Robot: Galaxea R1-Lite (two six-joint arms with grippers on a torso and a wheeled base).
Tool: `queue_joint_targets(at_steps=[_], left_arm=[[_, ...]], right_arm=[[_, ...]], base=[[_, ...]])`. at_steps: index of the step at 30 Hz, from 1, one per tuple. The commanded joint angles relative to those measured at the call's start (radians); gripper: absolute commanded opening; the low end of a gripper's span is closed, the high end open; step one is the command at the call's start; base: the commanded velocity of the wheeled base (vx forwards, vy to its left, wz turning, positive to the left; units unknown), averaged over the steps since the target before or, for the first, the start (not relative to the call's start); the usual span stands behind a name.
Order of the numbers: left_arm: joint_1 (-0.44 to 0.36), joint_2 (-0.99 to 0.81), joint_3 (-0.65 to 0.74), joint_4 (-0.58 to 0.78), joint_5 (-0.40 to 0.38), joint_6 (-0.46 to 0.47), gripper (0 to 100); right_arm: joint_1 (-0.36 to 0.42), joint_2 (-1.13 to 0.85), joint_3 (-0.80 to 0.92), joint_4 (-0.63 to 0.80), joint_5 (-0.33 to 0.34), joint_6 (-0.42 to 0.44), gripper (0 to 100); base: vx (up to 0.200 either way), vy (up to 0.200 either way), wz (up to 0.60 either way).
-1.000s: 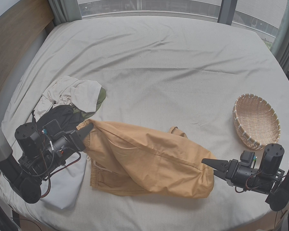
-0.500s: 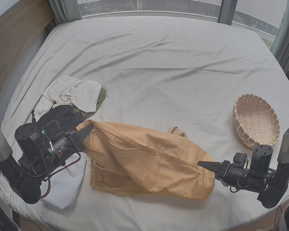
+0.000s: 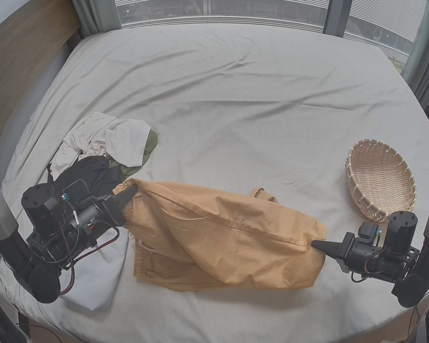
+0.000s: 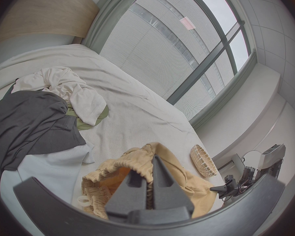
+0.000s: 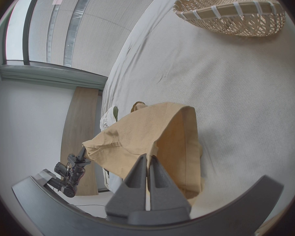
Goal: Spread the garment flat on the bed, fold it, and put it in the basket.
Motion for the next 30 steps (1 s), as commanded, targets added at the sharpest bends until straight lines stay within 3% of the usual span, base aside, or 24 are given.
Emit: queue_joint_targets(at_steps=[1, 13, 14, 23, 30], left_arm=[[0.006, 0.002, 0.001, -0.001, 0.001, -0.002, 0], [0.029, 0.021, 0.002, -0.001, 0.004, -0.002, 0], [0.029, 0.021, 0.002, -0.001, 0.004, -0.002, 0], [0.022, 0.020, 0.002, -0.001, 0.004, -0.002, 0], [0.022, 0.021, 0.001, -0.002, 0.002, -0.002, 0]], right_arm=[[-0.028, -0.055, 0.034, 0.000, 0.028, -0.002, 0], [-0.001, -0.015, 0.030, -0.001, 0.047, -0.009, 0], [0.002, -0.009, 0.024, -0.001, 0.047, -0.009, 100], [0.036, 0.094, -0.115, -0.001, 0.046, 0.000, 100], [0.036, 0.115, -0.127, -0.003, 0.046, 0.001, 100]], base=[[0.000, 0.000, 0.00], [0.000, 0.000, 0.00], [0.000, 0.000, 0.00], [0.000, 0.000, 0.00], [0.000, 0.000, 0.00]])
